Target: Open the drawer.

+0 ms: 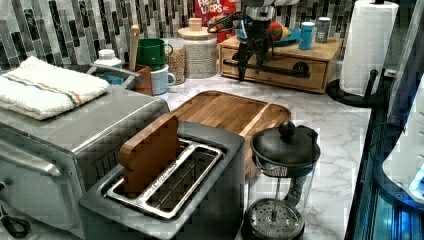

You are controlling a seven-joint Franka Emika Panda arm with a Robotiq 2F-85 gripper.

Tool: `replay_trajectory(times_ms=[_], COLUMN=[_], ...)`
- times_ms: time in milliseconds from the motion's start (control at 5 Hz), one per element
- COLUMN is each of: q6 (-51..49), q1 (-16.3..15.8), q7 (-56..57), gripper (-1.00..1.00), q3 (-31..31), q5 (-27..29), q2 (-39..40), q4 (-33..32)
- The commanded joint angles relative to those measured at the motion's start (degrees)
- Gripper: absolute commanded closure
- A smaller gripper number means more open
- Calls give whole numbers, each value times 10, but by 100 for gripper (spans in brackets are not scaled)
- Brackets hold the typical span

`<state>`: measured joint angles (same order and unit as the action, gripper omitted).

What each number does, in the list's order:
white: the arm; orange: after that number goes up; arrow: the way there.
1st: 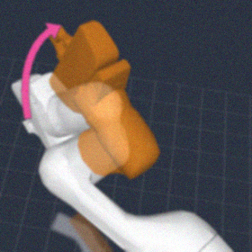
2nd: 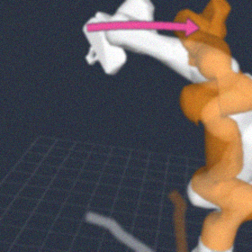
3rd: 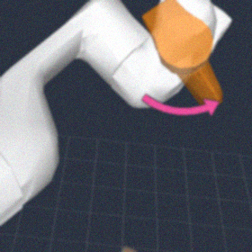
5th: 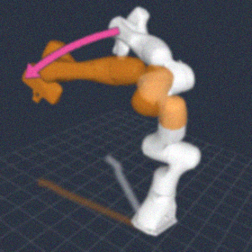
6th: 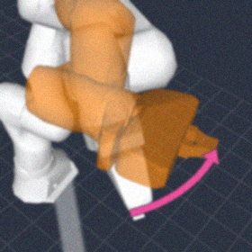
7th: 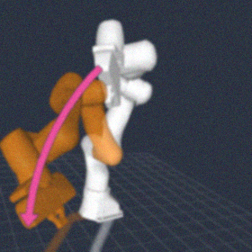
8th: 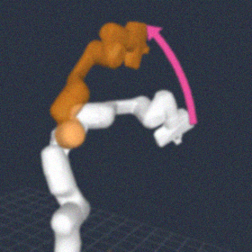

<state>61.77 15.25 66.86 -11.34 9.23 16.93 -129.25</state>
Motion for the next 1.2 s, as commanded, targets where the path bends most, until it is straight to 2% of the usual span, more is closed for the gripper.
replay_trajectory(times_ms=[200,600,1000,1200], q6=[31,-8,20,23], q1=[-145,-208,-258,-251], q7=[-143,-272,-376,-387], gripper=[-100,-100,-100,-100], q3=[100,92,63,69], q5=[-20,-77,-137,-123], q2=[-28,-81,-80,-75], q4=[-78,-109,-114,-107])
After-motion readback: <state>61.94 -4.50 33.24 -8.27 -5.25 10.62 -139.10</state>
